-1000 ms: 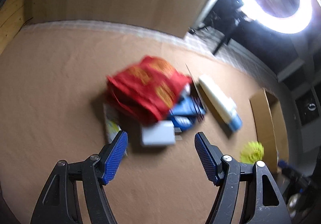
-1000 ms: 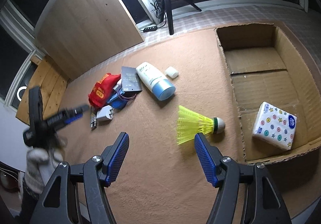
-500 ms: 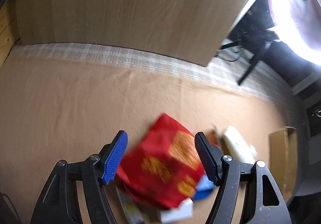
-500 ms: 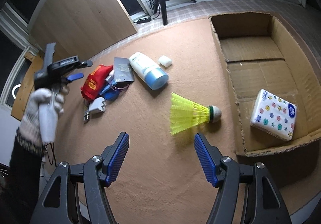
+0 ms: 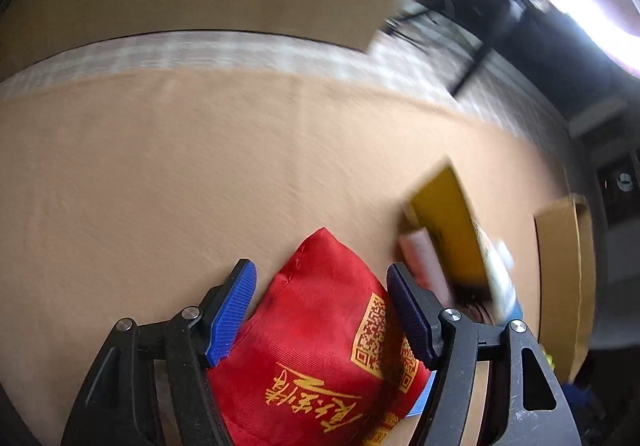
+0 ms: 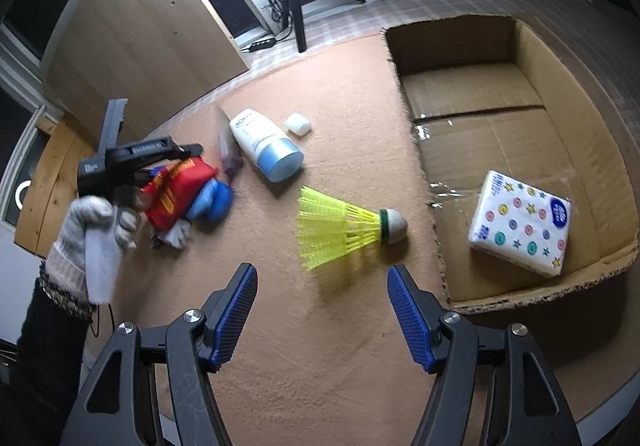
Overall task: Organize objects
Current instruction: 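Move the left tool back to the red drawstring bag in the pile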
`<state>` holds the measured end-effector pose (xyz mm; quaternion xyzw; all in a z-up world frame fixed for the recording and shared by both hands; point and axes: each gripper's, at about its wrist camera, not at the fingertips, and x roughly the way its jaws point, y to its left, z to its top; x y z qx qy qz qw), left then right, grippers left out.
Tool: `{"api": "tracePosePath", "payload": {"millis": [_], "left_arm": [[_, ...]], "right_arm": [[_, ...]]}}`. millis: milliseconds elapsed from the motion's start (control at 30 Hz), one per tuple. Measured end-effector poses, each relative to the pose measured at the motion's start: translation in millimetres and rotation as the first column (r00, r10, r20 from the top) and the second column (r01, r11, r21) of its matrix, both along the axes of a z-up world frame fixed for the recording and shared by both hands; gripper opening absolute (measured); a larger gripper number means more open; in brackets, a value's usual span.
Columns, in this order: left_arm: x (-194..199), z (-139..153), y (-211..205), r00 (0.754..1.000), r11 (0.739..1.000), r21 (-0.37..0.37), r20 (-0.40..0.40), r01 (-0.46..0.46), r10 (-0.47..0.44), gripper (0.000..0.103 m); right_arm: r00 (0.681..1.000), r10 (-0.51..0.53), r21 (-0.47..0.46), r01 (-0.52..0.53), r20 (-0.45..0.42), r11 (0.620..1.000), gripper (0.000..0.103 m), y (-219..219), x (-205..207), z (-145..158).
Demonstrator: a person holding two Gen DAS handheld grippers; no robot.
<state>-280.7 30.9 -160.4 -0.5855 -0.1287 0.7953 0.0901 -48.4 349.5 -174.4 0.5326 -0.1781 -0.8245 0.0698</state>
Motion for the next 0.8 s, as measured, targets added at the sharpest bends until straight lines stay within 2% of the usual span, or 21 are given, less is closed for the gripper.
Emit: {"api": "tracePosePath", "payload": {"millis": [300, 433, 533, 667, 800], "left_arm": [[63.3, 2.6, 68.5, 0.985, 0.986, -0.008, -0.029, 0.167, -0.168, 0.069], [95.1, 4.0, 87.3, 0.978, 0.98, -0.029, -0.056, 0.197, -0.199, 0.069], [116.3, 4.9, 88.7, 0.976, 0.979, -0.048, -0.077, 0.2, -0.204, 0.068], [145.0, 8.7, 69.8, 0.977, 0.979, -0.112, -0.107, 0.172, -0.184, 0.067], [163.0, 9.9, 30.8, 0.992, 0.993, -0.083, -0.097, 0.079, -0.087, 0.067]], "right_arm": [[1.0, 0.012, 0.002, -0.012, -0.016, 1.0, 0.064, -15.8, -1.9, -2.5], [0.999, 0.026, -0.001, -0.026, -0.02, 1.0, 0.064, -22.6, -0.9, -3.1], [0.999, 0.043, 0.001, -0.043, -0.022, 0.999, 0.064, -29.6, -0.1, -3.7], [0.996, 0.083, 0.014, -0.083, -0.02, 0.996, 0.064, -43.7, 0.4, -6.1], [0.992, 0.123, 0.015, -0.123, -0.016, 0.992, 0.064, -59.4, 1.0, -10.8]]}}
